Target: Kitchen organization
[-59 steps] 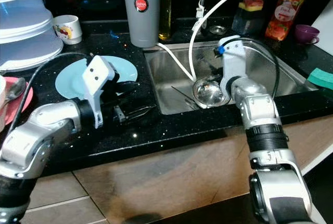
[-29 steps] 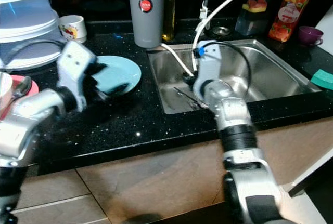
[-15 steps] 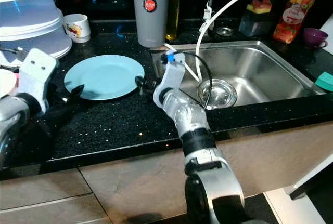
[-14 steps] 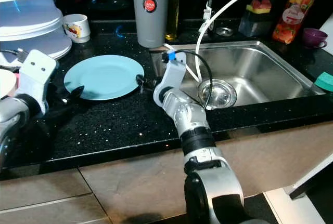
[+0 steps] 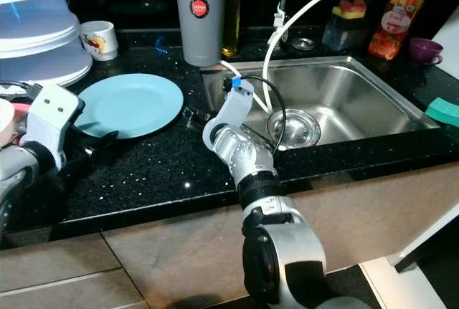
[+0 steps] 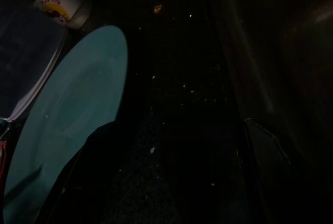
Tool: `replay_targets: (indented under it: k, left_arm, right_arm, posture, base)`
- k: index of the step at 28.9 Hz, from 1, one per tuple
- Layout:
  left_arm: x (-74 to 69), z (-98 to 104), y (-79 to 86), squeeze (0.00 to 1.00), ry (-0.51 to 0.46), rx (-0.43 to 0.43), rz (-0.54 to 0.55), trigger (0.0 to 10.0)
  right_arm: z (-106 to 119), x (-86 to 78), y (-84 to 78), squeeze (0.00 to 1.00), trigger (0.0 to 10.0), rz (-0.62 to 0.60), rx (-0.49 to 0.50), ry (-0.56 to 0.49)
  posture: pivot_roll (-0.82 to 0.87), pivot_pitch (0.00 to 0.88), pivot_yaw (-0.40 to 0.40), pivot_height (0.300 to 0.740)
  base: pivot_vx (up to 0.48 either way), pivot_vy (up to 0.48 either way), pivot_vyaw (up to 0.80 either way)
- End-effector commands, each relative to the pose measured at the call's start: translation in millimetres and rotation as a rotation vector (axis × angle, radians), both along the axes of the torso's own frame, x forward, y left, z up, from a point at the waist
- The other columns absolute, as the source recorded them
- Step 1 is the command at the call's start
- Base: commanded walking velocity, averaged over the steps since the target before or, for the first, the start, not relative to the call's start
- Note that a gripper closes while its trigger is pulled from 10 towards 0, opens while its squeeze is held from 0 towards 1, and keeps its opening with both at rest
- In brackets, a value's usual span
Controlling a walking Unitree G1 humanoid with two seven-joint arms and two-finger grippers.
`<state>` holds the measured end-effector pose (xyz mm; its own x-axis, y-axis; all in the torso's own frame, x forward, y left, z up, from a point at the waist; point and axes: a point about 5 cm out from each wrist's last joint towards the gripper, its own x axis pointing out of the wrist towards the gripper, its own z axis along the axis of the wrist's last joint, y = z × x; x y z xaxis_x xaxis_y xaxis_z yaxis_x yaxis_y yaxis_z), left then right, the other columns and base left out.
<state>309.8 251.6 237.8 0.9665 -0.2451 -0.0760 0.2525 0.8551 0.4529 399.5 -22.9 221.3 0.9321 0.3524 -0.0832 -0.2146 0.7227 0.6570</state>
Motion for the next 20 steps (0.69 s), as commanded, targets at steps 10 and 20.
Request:
replay_targets:
  k: [10, 20]
  left_arm:
    - [-2.0, -8, -2.4, 0.00, 0.031, -0.001, -0.032, 10.0]
    - [-2.2, -4, 0.9, 0.00, 0.025, 0.003, -0.030, 10.0]
  right_arm:
    - [49, 1.6, 7.9, 0.00, 10.0, 0.022, 0.267, -0.218]
    - [46, -18.7, 55.1, 0.00, 10.0, 0.373, -0.085, -0.400]
  posture:
    - [0.01, 0.085, -0.055, 0.740]
    - [0.01, 0.091, -0.058, 0.740]
  base:
    - [0.000, 0.000, 0.00]
    - [0.000, 0.000, 0.00]
